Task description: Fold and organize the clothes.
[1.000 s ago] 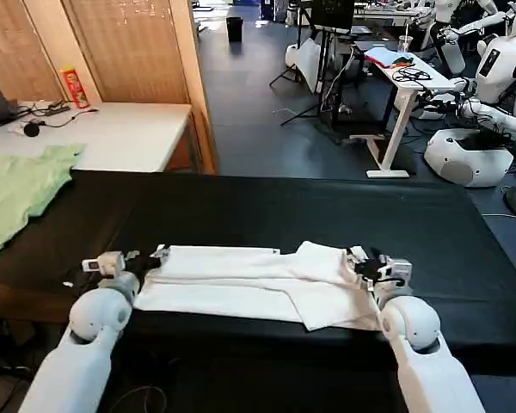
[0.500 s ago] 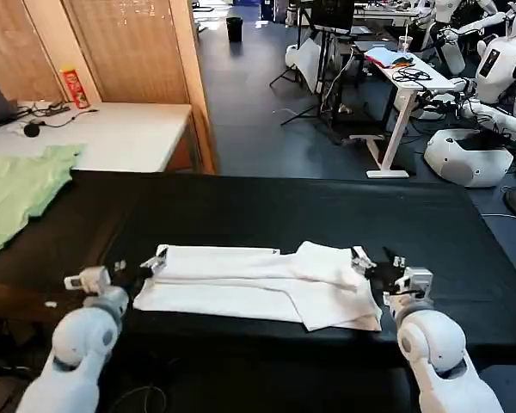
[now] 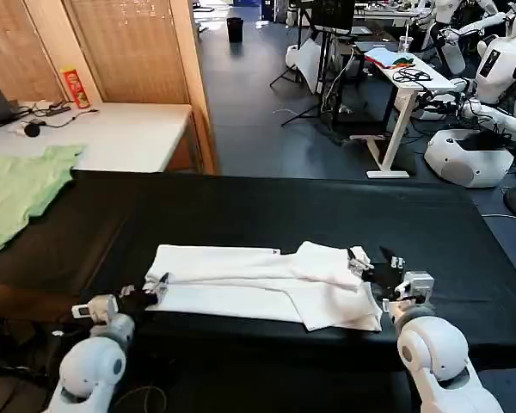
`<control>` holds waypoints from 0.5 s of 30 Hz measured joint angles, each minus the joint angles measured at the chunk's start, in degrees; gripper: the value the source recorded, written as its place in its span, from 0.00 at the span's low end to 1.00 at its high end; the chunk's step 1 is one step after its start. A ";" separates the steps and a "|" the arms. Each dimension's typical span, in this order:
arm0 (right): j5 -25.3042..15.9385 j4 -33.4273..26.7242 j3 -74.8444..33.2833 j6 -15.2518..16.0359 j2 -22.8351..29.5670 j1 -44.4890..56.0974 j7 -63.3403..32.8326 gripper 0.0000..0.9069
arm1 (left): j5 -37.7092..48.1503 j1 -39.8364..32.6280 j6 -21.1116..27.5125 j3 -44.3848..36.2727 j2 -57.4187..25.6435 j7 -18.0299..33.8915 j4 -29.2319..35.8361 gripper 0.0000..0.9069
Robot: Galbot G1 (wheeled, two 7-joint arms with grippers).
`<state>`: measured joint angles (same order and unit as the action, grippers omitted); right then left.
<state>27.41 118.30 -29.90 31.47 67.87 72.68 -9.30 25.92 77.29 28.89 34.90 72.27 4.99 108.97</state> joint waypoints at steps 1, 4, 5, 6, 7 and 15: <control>0.00 0.15 0.00 0.00 0.02 0.01 0.06 0.97 | -0.08 -0.02 -0.16 -0.01 0.12 -0.08 -0.19 0.31; -0.09 0.39 0.01 0.00 0.02 0.01 0.19 0.97 | -0.08 -0.14 -0.16 0.01 0.46 -0.18 -0.72 0.22; -0.11 0.43 0.01 0.00 0.03 0.01 0.24 0.97 | -0.07 -0.15 -0.06 0.00 0.52 -0.22 -0.73 0.22; -0.13 0.48 0.00 0.00 0.03 0.02 0.30 0.97 | -0.04 -0.14 0.13 -0.02 0.54 -0.43 -0.67 0.19; -0.14 0.55 -0.02 0.00 0.03 0.05 0.33 0.97 | -0.06 -0.12 0.21 -0.06 0.54 -0.62 -0.59 0.16; -0.16 1.41 -0.67 0.00 0.14 0.53 0.57 0.97 | -7.54 -0.51 -3.03 -0.24 -0.54 -3.91 -1.88 0.00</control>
<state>27.26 119.71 -30.57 31.47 68.01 73.22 -8.72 18.37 76.78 25.86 34.66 71.73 1.08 107.09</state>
